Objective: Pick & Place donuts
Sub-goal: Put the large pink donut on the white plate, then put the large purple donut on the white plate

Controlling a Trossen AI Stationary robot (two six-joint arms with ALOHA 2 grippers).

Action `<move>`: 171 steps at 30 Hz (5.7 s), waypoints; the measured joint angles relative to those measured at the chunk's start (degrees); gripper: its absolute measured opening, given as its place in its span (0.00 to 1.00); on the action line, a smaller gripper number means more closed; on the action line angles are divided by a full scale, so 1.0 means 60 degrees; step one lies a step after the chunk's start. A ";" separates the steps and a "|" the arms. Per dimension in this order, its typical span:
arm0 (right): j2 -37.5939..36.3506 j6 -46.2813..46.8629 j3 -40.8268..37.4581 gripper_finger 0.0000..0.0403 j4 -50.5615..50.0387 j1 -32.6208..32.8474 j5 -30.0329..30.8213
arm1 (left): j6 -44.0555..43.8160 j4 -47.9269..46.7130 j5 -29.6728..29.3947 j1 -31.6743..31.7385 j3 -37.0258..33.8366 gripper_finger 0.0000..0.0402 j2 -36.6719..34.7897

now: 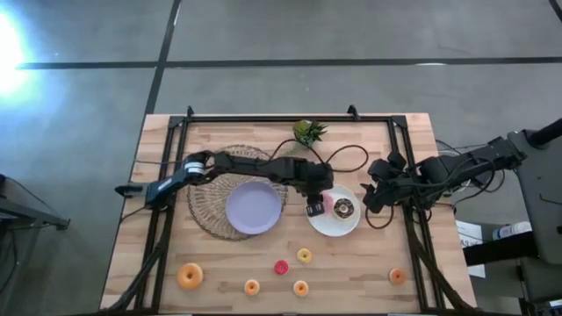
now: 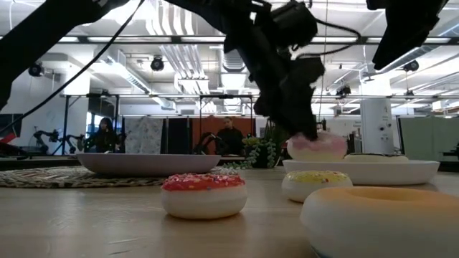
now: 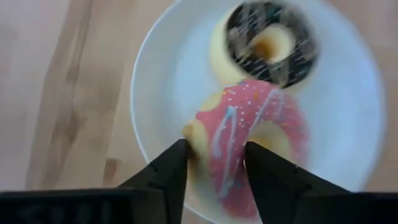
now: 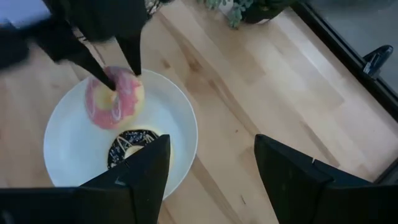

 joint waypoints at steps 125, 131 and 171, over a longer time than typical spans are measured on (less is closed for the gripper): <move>0.4168 -0.3093 0.0510 0.48 0.8519 -0.0932 -0.5271 | -1.1248 0.7134 -0.4578 -0.7454 -1.2761 0.00 -1.2198; 0.4410 -0.6532 0.1322 0.50 0.9455 -0.1035 -0.5303 | -1.0650 1.0400 -0.3962 -0.6555 -1.4638 0.00 -1.3028; 0.7854 -0.9541 0.6159 0.49 0.6104 -0.1539 -0.6830 | -0.7237 1.0103 0.3064 -0.1719 -1.2287 0.01 -0.9651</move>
